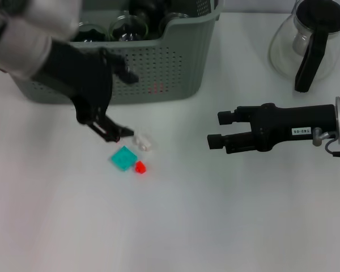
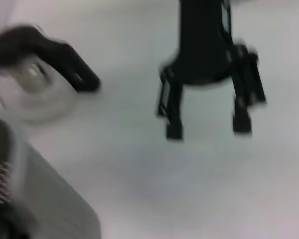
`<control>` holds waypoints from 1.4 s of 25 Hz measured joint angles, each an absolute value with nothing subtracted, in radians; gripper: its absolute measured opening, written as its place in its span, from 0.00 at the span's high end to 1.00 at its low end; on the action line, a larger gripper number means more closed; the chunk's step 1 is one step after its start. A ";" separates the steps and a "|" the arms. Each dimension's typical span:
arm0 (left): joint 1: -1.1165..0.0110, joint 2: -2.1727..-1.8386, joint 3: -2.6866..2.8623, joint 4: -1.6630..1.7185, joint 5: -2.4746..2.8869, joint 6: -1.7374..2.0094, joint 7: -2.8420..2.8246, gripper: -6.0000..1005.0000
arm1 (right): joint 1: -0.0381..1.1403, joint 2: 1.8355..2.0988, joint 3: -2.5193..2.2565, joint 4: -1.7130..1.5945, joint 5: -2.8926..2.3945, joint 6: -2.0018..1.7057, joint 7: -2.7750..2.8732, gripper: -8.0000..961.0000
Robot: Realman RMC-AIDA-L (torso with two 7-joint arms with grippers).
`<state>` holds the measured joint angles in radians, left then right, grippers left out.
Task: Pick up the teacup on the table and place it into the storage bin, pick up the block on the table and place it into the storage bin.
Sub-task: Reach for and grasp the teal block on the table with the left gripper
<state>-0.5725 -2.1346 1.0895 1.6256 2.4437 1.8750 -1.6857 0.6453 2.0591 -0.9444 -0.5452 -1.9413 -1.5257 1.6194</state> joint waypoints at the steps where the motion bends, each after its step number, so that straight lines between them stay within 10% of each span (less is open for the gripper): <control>1: -0.564 -2.146 1.122 1.622 2.483 1.854 -1.662 0.05 | 0.647 2.059 -0.944 -0.545 -1.941 -1.526 1.625 0.08; 35: -0.635 -2.169 1.682 1.319 2.800 1.600 -1.466 0.09 | 0.701 2.063 -0.959 -0.545 -1.942 -1.486 1.695 0.08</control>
<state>-0.6351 -2.1691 1.6820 1.3191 2.7998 1.6000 -1.4664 0.7014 2.0626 -0.9588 -0.5455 -1.9419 -1.4856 1.6945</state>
